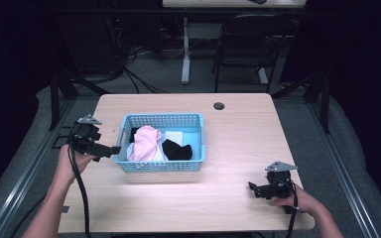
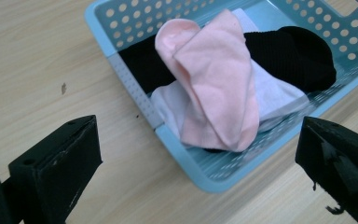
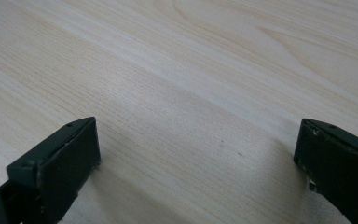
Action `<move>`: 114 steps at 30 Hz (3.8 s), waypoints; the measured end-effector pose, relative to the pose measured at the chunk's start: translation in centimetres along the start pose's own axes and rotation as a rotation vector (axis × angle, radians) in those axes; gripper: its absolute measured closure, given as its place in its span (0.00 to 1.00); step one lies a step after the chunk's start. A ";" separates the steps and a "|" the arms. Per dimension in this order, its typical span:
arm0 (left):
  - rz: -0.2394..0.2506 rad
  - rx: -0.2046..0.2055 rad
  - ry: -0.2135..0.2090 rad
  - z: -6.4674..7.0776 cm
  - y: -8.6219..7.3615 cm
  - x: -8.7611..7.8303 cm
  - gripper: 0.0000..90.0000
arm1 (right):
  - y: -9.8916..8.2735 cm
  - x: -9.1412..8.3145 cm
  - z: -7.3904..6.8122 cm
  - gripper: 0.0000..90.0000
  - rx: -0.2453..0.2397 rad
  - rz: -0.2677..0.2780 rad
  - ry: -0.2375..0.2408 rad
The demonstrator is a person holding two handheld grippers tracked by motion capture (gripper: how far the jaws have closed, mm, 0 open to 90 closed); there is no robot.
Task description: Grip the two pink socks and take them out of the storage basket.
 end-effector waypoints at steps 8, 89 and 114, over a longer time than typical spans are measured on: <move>-0.048 0.073 -0.035 1.1 2.7 2.4 0.00 | 0.0 0.0 0.0 0.00 -0.001 -0.001 0.000; -0.234 0.144 -0.039 3.7 5.2 7.5 0.89 | 0.0 0.0 0.0 0.00 0.002 0.001 0.005; -0.236 0.143 -0.083 3.7 7.7 2.8 0.89 | 0.0 0.0 0.0 0.00 0.002 0.001 0.004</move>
Point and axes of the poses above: each handheld gripper's, and its own axes: x roughly forward along the jaws, y roughly out of its top, z roughly to its right, the point moved 10 cm from there along x, roughly forward along the jaws, and after that the axes turned 3 degrees about x, right-handed, at the moved point
